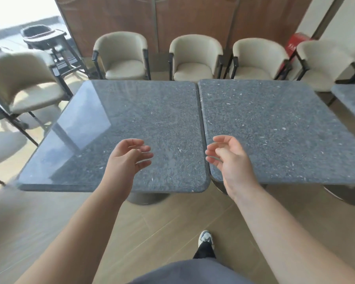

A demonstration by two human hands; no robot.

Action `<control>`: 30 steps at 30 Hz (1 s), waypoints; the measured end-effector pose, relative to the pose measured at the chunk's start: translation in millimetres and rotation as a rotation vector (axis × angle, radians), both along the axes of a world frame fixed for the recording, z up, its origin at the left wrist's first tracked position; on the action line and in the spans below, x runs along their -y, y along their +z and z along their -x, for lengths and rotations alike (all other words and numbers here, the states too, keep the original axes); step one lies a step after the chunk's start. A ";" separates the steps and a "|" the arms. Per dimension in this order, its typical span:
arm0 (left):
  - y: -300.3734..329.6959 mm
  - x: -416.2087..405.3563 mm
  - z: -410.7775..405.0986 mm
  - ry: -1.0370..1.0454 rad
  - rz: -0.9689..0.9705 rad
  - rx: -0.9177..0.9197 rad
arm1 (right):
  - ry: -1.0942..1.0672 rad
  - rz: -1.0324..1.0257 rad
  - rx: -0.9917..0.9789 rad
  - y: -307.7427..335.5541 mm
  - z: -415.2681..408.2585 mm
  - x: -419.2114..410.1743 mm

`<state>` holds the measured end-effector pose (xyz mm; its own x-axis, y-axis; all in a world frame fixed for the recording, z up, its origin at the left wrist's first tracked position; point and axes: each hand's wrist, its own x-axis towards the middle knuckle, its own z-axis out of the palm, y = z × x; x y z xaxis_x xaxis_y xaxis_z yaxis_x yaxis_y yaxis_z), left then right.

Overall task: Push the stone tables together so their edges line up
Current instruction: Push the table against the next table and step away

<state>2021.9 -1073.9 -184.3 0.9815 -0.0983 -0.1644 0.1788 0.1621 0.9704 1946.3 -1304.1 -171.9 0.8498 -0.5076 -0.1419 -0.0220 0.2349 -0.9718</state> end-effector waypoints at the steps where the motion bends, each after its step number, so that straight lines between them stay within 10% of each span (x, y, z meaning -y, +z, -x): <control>1: 1.7 -11.8 7.3 0.003 -0.007 0.009 | 0.012 0.009 0.000 2.1 6.8 -12.4; 15: 15.6 -142.5 27.4 0.148 0.000 0.117 | 0.145 0.066 0.014 19.6 -3.9 -129.7; 30: 17.1 -337.5 -122.2 0.525 -0.078 0.018 | 0.537 0.009 0.010 -9.3 -252.8 -323.3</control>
<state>2144.2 -736.4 -167.2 0.8981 0.4188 -0.1344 0.0764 0.1524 0.9854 2199.1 -980.8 -181.2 0.9915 -0.0024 -0.1302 -0.1275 0.1845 -0.9745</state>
